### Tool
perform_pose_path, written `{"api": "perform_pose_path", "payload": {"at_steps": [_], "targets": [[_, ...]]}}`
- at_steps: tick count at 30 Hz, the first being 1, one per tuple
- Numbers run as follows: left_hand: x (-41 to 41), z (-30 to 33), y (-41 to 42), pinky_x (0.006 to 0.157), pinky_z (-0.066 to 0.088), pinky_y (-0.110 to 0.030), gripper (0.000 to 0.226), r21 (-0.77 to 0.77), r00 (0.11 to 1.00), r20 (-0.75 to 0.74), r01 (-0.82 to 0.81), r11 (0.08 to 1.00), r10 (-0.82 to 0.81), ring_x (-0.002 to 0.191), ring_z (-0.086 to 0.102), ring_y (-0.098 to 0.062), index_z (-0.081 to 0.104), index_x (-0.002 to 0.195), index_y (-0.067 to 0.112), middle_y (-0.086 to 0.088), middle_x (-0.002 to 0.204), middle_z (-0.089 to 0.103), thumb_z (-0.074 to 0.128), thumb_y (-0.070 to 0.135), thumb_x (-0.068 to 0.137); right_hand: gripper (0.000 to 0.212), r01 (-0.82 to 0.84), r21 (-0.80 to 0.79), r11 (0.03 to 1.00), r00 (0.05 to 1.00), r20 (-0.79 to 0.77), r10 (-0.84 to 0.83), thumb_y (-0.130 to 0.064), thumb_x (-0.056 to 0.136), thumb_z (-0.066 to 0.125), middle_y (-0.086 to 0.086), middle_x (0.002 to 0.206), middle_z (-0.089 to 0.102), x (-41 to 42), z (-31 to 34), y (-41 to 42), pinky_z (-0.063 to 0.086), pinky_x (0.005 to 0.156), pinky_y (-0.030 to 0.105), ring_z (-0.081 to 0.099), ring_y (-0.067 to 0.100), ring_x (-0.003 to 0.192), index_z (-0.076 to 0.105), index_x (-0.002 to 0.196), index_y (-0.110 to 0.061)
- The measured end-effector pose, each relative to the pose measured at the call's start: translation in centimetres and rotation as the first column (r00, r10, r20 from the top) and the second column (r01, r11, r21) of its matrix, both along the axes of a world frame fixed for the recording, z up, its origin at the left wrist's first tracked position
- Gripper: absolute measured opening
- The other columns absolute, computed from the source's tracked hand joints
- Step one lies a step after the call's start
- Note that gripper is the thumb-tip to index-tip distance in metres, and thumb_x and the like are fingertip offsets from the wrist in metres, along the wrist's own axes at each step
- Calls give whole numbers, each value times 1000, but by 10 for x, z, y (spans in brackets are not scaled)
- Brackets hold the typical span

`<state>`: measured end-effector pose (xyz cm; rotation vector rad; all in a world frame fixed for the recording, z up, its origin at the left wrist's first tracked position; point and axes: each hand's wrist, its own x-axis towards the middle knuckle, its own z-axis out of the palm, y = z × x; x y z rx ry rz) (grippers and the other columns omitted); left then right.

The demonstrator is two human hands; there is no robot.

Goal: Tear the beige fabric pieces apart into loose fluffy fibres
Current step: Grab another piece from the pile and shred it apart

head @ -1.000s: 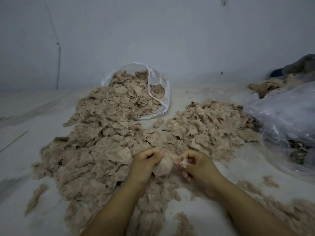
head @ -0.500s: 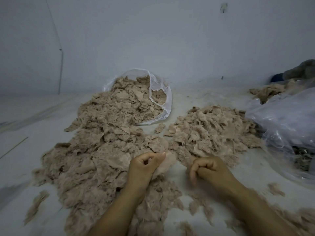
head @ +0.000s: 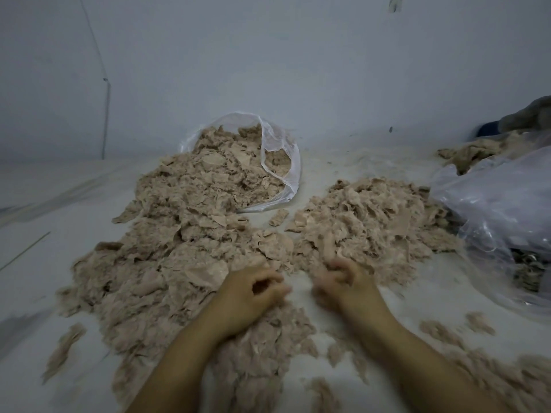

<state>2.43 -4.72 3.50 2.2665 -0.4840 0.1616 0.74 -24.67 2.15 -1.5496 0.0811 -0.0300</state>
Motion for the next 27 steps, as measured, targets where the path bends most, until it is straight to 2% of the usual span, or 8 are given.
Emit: {"api": "perform_pose_path", "payload": {"at_steps": [3, 7, 11, 14, 17, 20, 23, 27], "targets": [[3, -11, -2, 76, 40, -14, 24, 361, 991, 80, 72, 930, -108, 84, 51, 2, 67, 109, 28, 17, 91, 56, 59, 38, 88, 29, -206, -488, 848, 953, 97, 287, -49, 76, 72, -11, 90, 59, -12, -4, 10, 48, 65, 12, 56, -6, 70, 59, 98, -37], [6, -15, -5, 79, 43, -30, 17, 298, 992, 120, 9, 955, -46, 88, 55, -14, 69, 99, 16, 1, 95, 62, 54, 19, 93, 9, -228, -788, 571, 826, 153, 542, -35, 82, 68, -15, 82, 54, -11, -4, 17, 41, 70, 19, 50, -3, 74, 62, 85, -29], [13, -15, 2, 72, 36, -22, 18, 144, 956, 209, -240, 960, 207, 89, 55, -17, 68, 99, 9, -5, 98, 63, 51, 12, 95, 12, -51, -560, 827, 942, 248, 226, -19, 86, 68, -12, 71, 58, -6, -2, -1, 39, 62, 8, 50, -6, 63, 62, 75, -21], [5, -5, 1, 75, 35, -2, 24, -119, 981, 152, -101, 988, 118, 92, 56, 5, 67, 109, 21, 13, 102, 62, 60, 33, 90, 12, -67, -528, 847, 961, 193, 196, -20, 88, 65, -9, 69, 57, -6, -3, -8, 39, 56, 7, 47, -5, 58, 62, 77, -22], [-7, -8, -10, 82, 37, 0, 45, 40, 990, -9, 141, 989, -141, 98, 53, 15, 60, 118, 36, 27, 102, 60, 71, 50, 76, 14, -37, -392, 919, 968, 214, 130, -18, 90, 63, -9, 63, 55, -4, -3, -3, 37, 51, 9, 46, -3, 53, 60, 77, -22], [-5, -10, -13, 78, 45, -12, 9, 54, 983, -30, 184, 981, -183, 82, 59, 8, 70, 92, 29, 22, 86, 66, 67, 24, 85, 10, -22, -233, 972, 973, 219, 75, -11, 88, 65, -4, 61, 57, -2, -2, -3, 42, 52, 16, 51, 4, 53, 61, 79, -16], [0, -7, -5, 50, 35, -14, 28, -101, 983, -148, 92, 991, -106, 47, 44, -1, 66, 77, 29, 16, 56, 55, 55, 7, 90, 7, -29, -165, 986, 981, 184, 60, -8, 86, 67, 0, 59, 56, -2, -1, -10, 43, 49, 18, 51, 8, 50, 61, 82, -11], [0, -5, -2, 52, 37, -13, 25, -140, 989, -125, 57, 988, -75, 51, 47, -2, 64, 79, 33, 12, 67, 57, 55, 12, 90, 11, -188, -274, 943, 969, 104, 223, -15, 85, 69, 6, 57, 53, -2, 3, -18, 40, 50, 21, 45, 15, 51, 64, 76, -10]]}}
